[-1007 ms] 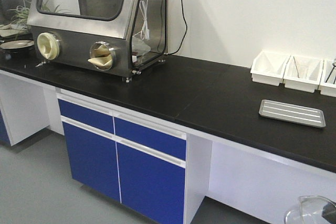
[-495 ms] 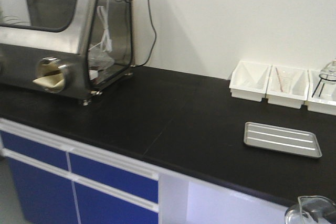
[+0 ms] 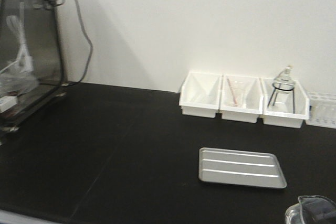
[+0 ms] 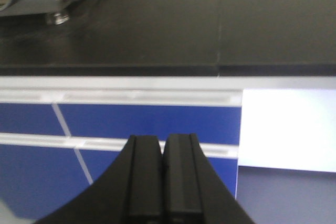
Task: Move beaker to silver tray on left bench
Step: 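Drive the base to the bench with the silver tray, holding the beaker, then lower the beaker onto the silver tray and open the right gripper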
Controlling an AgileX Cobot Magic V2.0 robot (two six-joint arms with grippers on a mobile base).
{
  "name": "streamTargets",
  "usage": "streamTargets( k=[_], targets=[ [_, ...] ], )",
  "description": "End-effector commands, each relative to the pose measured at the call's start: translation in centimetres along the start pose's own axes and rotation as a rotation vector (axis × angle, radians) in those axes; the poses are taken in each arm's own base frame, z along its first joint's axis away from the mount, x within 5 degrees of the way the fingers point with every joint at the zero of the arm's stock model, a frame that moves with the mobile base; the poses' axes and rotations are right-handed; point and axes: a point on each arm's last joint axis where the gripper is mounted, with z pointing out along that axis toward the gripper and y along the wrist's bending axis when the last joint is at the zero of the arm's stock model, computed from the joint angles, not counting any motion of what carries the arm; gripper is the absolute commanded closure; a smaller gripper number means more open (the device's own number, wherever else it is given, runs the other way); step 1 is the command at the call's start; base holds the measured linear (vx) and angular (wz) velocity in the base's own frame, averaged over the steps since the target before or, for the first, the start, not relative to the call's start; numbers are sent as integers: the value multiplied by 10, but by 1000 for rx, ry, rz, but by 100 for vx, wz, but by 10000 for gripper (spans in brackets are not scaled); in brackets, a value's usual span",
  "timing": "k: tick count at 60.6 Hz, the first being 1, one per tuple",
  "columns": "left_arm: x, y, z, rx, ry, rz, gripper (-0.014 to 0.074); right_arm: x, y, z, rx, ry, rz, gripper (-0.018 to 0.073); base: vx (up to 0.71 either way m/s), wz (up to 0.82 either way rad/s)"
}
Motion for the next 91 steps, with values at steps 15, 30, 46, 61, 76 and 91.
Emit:
streamTargets(
  k=[15, 30, 46, 61, 76, 91],
  targets=[
    [-1, -1, 2, 4, -63, -3, 595, -13, 0, 0, -22, -67, 8, 573, 29, -38],
    [-1, -1, 2, 4, -63, -3, 595, -13, 0, 0, -22, -67, 8, 573, 23, -35],
    [-1, -1, 2, 4, -63, -3, 595, -13, 0, 0, -22, -67, 8, 573, 16, -27],
    [-1, -1, 2, 4, -63, -3, 595, -14, 1, 0, -24, -69, 8, 573, 6, -12],
    [-1, -1, 2, 4, -63, -3, 595, -15, 3, 2, -50, -84, 32, 573, 0, 1],
    [-1, -1, 2, 4, -63, -3, 595, 9, -2, 54, -93, 138, 48, 573, 0, 2]
  ],
)
